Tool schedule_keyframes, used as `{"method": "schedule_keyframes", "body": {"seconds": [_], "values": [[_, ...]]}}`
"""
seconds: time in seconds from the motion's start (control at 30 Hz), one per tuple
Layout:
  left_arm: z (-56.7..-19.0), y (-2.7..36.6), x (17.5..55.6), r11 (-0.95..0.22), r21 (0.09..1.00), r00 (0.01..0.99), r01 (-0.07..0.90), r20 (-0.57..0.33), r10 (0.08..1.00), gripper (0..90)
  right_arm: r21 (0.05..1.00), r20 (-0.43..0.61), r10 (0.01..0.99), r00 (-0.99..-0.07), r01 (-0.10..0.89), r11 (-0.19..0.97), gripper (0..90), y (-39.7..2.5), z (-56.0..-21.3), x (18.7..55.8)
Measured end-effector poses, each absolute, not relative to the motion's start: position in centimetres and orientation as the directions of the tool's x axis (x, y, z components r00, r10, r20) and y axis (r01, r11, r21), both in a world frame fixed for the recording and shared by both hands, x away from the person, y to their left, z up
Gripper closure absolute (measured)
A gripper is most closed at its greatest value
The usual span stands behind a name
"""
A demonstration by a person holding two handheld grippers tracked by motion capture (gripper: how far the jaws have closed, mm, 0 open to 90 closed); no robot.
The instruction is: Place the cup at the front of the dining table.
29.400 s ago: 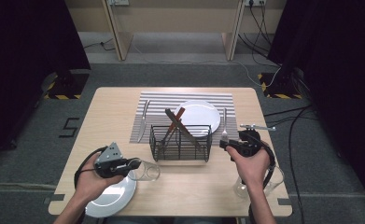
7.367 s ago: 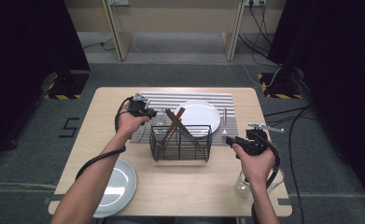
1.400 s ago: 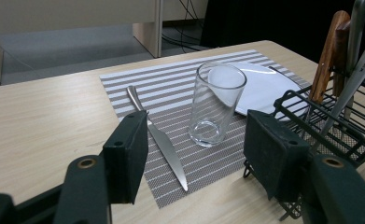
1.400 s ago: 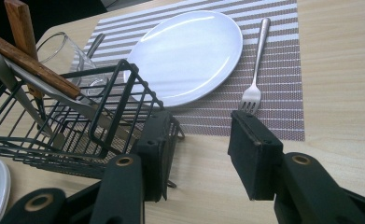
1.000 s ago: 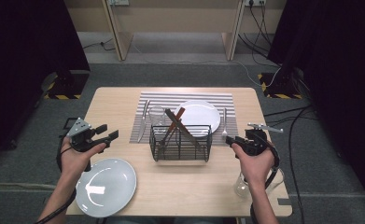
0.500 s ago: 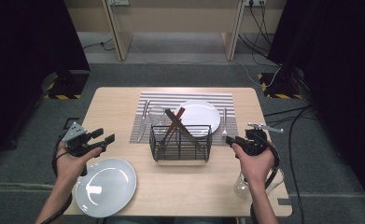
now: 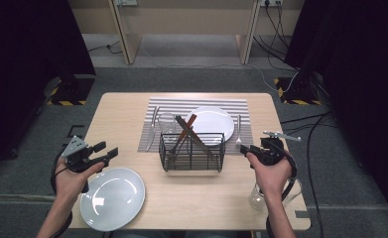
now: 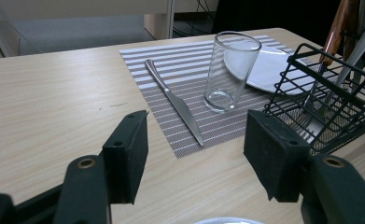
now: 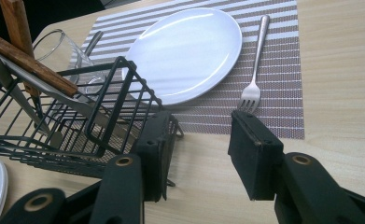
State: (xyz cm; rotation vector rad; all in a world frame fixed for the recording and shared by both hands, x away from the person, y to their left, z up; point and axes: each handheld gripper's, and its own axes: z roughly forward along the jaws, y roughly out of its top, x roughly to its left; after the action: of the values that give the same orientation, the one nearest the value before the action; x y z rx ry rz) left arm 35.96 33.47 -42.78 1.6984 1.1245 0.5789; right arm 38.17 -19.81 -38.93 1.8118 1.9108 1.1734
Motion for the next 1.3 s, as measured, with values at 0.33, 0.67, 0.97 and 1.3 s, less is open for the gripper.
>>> {"method": "schedule_keyframes", "body": {"seconds": [0.33, 0.67, 0.97, 1.3], "values": [[-44.0, 34.6, 35.2, -0.076, 0.897, 0.435, 0.436, -0.137, 0.89, 39.4, 0.685, 0.331, 0.925, -0.187, 0.722, -0.099, 57.7, -19.8, -39.3, 38.3], [-45.4, 35.6, 34.7, -0.054, 0.89, 0.41, 0.453, -0.154, 0.899, 39.2, 0.667, 0.331, 0.926, -0.182, 0.739, -0.093, 56.8, -19.7, -39.9, 38.5], [-46.8, 35.9, 34.2, -0.045, 0.878, 0.399, 0.476, -0.17, 0.901, 38.4, 0.654, 0.329, 0.927, -0.178, 0.752, -0.087, 55.5, -19.6, -40.2, 38.7], [-47.7, 35.9, 33.8, -0.038, 0.874, 0.39, 0.484, -0.176, 0.904, 35.7, 0.651, 0.328, 0.926, -0.185, 0.755, -0.079, 54.7, -19.5, -40.3, 38.7]]}}
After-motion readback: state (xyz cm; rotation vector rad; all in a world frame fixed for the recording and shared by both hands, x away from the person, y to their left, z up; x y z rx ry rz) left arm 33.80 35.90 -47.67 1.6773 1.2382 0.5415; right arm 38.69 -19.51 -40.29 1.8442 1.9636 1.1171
